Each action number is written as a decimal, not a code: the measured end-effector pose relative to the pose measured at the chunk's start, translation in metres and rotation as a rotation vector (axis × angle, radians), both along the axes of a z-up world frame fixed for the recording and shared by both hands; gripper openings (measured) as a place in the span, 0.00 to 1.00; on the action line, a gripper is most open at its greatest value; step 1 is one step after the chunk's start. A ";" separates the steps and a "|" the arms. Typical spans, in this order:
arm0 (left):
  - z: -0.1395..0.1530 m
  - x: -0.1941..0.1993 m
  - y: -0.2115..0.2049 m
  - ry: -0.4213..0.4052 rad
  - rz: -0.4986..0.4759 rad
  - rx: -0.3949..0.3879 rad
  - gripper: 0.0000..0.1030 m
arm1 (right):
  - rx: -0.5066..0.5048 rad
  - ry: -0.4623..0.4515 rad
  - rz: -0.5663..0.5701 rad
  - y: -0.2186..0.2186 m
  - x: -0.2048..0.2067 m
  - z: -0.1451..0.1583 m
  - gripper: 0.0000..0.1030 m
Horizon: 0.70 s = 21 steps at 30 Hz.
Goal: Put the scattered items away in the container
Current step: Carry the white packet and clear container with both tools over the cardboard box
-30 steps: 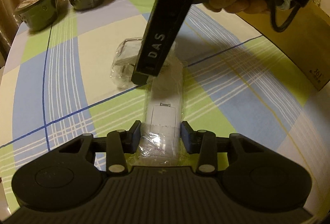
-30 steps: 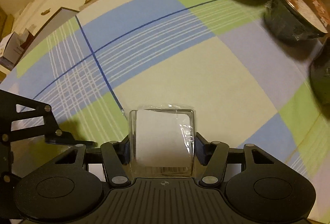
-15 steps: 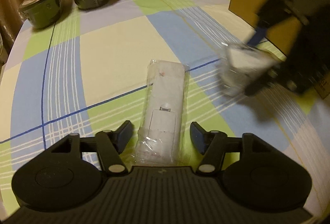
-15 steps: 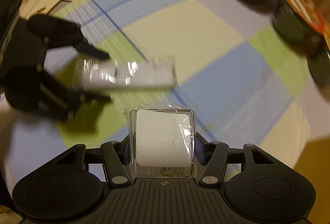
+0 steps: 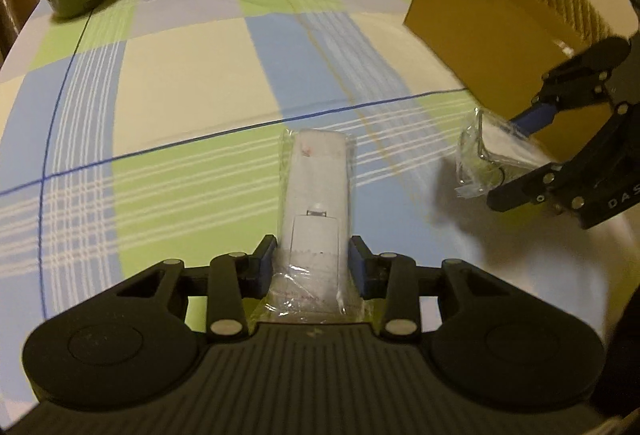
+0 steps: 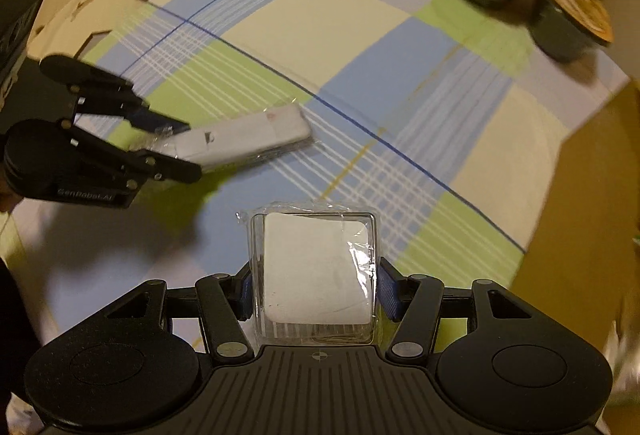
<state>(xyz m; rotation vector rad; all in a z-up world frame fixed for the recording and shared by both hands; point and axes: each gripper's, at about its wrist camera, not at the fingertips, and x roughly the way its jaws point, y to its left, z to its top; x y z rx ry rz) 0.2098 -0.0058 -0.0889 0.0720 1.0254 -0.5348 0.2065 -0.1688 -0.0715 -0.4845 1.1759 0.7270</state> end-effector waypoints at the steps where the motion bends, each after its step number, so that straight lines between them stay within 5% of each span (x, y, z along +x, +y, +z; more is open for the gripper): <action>1: 0.002 -0.003 -0.003 0.003 0.003 -0.003 0.32 | 0.004 -0.002 -0.009 -0.003 -0.003 0.003 0.58; 10: 0.016 -0.036 -0.025 0.034 0.015 -0.064 0.32 | 0.044 -0.013 -0.080 -0.024 -0.028 0.022 0.58; 21: 0.056 -0.065 -0.061 0.000 0.049 -0.037 0.32 | 0.073 -0.106 -0.147 -0.066 -0.046 0.068 0.58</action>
